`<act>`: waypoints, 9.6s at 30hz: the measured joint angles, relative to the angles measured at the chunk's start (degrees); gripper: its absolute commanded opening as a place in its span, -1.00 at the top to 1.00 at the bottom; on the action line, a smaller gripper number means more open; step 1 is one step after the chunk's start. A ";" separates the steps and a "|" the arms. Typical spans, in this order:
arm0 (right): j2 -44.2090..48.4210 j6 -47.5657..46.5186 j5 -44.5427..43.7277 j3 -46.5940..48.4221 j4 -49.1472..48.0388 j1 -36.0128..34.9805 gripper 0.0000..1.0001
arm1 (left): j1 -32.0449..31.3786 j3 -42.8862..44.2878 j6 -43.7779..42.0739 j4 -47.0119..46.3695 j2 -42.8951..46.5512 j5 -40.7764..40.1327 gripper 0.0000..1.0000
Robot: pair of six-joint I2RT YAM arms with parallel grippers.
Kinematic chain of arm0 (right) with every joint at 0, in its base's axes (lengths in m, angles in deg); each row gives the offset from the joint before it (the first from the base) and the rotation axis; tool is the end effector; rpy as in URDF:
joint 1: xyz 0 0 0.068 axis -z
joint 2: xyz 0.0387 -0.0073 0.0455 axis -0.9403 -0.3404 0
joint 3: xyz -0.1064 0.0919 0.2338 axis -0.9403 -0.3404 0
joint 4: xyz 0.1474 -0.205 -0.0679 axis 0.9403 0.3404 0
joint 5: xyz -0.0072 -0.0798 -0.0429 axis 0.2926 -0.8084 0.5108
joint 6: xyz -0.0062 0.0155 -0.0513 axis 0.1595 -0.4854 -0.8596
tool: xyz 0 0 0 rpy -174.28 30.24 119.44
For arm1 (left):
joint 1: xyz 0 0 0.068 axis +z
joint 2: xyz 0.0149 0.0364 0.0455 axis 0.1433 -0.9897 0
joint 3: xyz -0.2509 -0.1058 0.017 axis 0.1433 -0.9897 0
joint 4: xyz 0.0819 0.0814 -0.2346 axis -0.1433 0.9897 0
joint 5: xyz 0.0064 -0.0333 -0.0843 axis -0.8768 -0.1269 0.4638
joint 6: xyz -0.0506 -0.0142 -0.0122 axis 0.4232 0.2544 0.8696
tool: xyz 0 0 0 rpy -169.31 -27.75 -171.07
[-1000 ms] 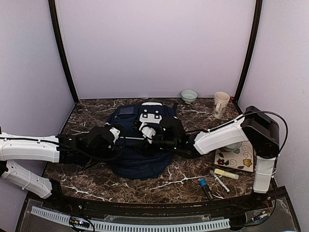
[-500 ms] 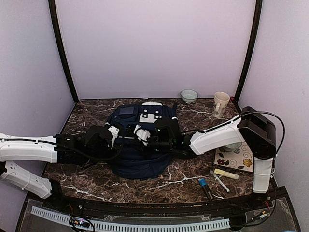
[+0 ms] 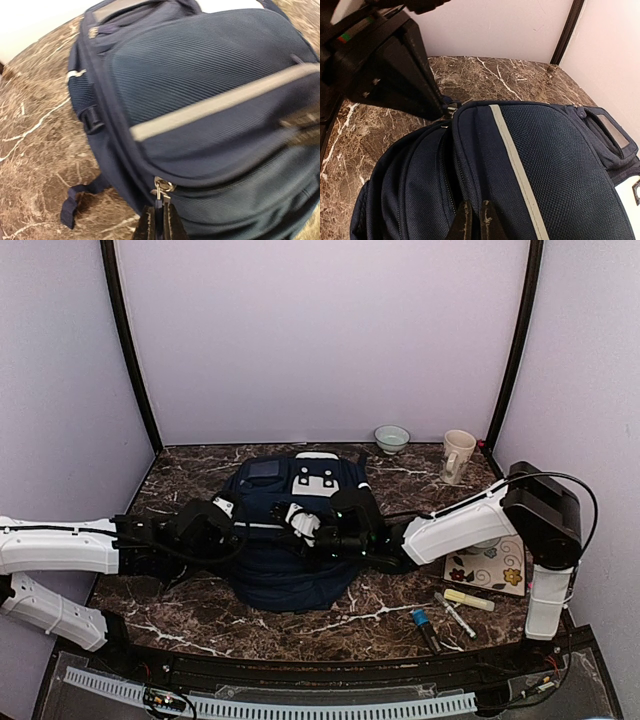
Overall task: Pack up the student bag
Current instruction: Unzip the upper front pocket of the student bag, then pick up the pen from the center of the board, then place the pen in the upper front pocket of the bag, then move the pen to the center of the board.
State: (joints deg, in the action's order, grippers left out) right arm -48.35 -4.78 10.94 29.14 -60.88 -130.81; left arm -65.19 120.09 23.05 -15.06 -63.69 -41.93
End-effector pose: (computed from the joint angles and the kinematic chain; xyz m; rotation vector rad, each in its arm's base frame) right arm 0.2021 0.3730 0.1834 -1.2614 1.4744 0.7288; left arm 0.1449 -0.1890 0.2292 0.4002 2.2044 -0.1099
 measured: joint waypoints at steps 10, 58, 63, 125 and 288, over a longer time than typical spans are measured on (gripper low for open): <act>0.81 -0.02 -0.20 -1.25 -0.61 0.00 1.00 | 4.72 -0.81 -0.02 -2.82 -0.35 0.61 1.00; 40.61 30.71 -31.47 -32.30 22.36 0.87 -0.25 | 6.86 -6.05 -9.90 -18.80 -0.39 8.70 -0.67; 44.48 37.09 -34.53 -35.63 25.20 1.44 -0.25 | 6.86 -6.03 -10.40 -20.44 -1.09 10.51 -0.63; 53.09 59.47 -20.04 -32.92 57.16 -5.86 0.78 | 6.97 -8.00 -12.15 -30.58 -3.61 15.82 -0.51; 44.06 43.28 -46.45 -24.63 49.05 -1.97 -0.89 | 6.51 -1.81 -16.55 -33.18 -11.41 23.63 0.20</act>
State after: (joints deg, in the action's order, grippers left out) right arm -4.28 38.50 -35.51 4.51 -11.84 -132.77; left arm -58.67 118.27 6.51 -48.24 -75.09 -18.31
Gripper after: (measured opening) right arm 0.845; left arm 0.322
